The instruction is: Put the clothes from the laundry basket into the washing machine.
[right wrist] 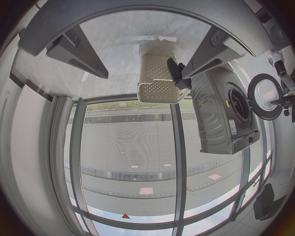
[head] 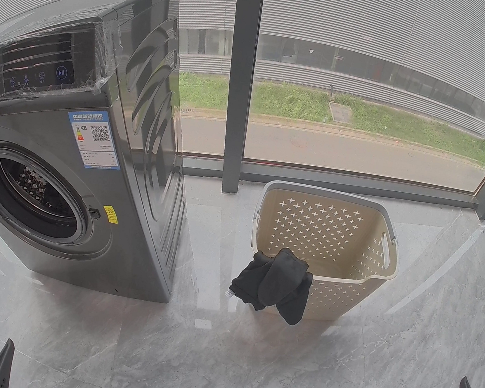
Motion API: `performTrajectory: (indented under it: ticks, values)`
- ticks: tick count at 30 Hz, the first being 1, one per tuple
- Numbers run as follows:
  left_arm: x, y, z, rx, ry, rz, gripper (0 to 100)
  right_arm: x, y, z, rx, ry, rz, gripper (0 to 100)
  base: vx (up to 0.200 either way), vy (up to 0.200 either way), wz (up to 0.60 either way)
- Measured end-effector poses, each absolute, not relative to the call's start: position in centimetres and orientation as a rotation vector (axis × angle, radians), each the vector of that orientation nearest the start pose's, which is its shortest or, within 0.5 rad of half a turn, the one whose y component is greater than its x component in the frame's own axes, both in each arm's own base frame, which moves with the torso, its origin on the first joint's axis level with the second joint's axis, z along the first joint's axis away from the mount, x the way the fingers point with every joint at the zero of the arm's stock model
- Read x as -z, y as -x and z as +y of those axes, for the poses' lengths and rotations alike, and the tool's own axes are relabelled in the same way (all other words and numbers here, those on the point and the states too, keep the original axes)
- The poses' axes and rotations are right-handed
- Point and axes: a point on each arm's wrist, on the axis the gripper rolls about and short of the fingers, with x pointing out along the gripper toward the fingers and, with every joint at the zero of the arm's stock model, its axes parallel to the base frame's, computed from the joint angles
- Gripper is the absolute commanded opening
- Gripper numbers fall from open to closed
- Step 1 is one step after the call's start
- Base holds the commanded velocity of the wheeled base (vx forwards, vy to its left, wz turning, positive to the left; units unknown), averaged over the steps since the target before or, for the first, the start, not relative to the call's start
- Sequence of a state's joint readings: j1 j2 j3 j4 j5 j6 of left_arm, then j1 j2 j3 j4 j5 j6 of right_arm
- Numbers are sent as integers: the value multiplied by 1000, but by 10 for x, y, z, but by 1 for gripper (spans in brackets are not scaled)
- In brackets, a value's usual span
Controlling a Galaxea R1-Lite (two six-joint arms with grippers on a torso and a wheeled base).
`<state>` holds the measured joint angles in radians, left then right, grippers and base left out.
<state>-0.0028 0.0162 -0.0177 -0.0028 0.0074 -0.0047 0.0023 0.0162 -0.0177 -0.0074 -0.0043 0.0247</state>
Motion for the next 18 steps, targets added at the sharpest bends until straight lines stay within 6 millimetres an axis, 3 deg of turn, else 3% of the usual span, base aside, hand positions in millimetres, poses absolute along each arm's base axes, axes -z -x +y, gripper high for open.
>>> performTrajectory:
  ticks: [6, 18]
  values:
    - [-81, 23, 0, -5, 12, -5, 100, -82, 23, 0, 3, -25, -10, 100, 0, -200, 0]
    - [-81, 23, 0, -2, -10, -4, 100, -82, 23, 0, 1, -22, -9, 100, 0, 0, 0]
